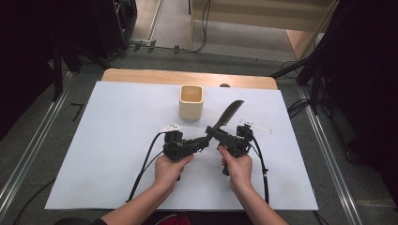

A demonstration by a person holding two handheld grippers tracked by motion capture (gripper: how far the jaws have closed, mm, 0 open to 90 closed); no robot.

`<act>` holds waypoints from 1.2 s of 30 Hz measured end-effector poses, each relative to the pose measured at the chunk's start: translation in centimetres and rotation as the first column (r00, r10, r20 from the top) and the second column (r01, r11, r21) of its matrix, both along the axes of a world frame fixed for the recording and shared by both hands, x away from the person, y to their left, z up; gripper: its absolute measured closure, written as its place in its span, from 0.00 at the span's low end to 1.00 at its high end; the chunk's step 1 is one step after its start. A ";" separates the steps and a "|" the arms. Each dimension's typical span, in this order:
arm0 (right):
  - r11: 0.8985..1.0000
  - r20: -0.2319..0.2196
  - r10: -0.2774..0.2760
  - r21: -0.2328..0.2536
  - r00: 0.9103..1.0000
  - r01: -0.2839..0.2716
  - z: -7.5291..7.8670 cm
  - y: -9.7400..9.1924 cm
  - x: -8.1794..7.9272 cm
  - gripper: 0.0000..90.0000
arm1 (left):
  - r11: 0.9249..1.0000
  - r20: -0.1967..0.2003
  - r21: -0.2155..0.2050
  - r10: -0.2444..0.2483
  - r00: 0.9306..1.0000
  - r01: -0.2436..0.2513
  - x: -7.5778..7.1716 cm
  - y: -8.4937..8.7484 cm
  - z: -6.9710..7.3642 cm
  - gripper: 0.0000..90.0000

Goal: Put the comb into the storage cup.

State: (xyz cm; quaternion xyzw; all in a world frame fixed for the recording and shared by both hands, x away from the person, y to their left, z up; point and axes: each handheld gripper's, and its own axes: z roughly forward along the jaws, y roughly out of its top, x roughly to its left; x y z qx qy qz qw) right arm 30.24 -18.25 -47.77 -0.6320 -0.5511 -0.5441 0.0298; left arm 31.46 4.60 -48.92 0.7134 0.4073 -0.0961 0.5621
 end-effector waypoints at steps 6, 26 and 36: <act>0.999 -0.039 0.016 0.043 0.999 -0.014 -0.3 -0.2 0.5 0.45 | 1.000 0.005 -0.007 -0.009 1.000 0.009 -0.2 -0.1 -0.1 0.82; 0.986 -0.144 0.028 0.169 0.989 -0.003 -0.7 -1.4 1.0 0.74 | 1.000 0.019 0.003 -0.004 1.000 0.004 -0.5 -0.3 -0.6 0.82; 0.981 -0.140 0.048 0.192 0.989 -0.021 0.0 -1.5 1.0 0.76 | 1.000 0.017 -0.027 -0.008 1.000 0.009 -0.6 -0.2 -0.5 0.81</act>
